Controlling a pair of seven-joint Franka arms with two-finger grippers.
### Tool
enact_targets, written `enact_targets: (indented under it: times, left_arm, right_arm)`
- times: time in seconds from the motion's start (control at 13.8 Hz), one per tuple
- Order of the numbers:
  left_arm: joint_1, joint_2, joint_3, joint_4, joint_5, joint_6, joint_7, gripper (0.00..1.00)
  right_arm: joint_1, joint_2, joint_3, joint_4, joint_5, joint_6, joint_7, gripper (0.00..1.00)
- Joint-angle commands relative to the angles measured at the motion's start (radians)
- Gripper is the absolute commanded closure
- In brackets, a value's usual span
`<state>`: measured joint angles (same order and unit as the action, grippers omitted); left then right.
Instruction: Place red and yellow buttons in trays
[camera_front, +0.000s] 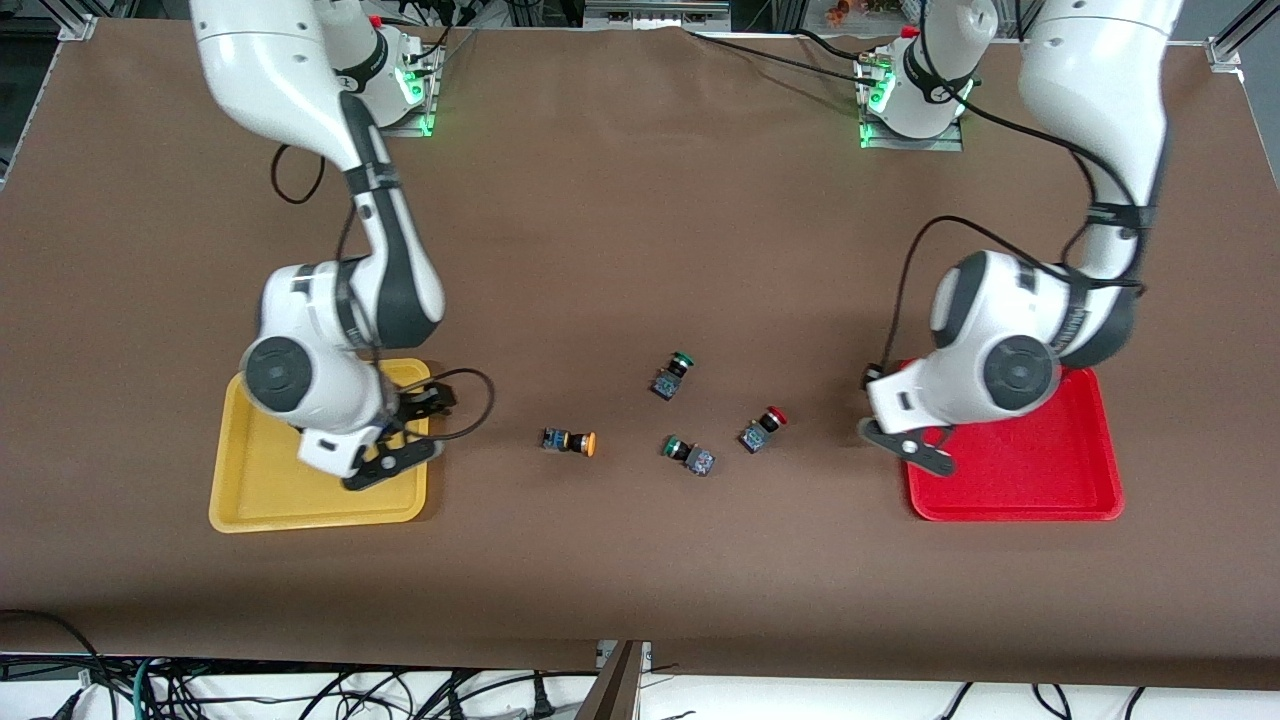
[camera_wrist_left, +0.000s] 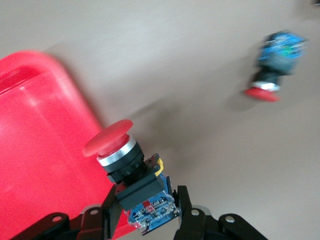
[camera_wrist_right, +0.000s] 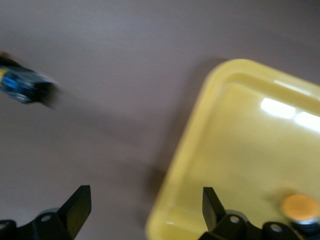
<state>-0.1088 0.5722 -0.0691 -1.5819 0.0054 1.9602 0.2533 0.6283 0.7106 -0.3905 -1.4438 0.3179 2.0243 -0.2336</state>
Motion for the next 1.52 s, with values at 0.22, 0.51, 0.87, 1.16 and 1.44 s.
enact_targets:
  times: [0.22, 0.51, 0.87, 1.16, 1.44]
  left_arm:
    - [0.195, -0.006, -0.008, -0.026, 0.028, -0.014, 0.09, 0.73]
    - [0.297, 0.034, -0.011, -0.02, 0.107, 0.029, 0.176, 0.72]
    - [0.37, 0.106, -0.011, -0.024, 0.107, 0.134, 0.287, 0.71]
    - [0.399, 0.139, -0.012, -0.024, 0.107, 0.189, 0.293, 0.68]
    - [0.406, 0.153, -0.012, -0.026, 0.097, 0.189, 0.311, 0.64]
  right_arm:
    - [0.053, 0.073, 0.056, 0.077, 0.02, 0.062, 0.085, 0.01]
    - [0.056, 0.184, 0.082, 0.161, 0.016, 0.166, 0.036, 0.01]
    - [0.063, 0.185, 0.084, 0.161, 0.018, 0.162, -0.036, 0.01]
    - [0.105, 0.191, 0.099, 0.161, -0.02, 0.171, -0.159, 0.01]
    - [0.117, 0.204, 0.108, 0.161, -0.075, 0.231, -0.274, 0.01]
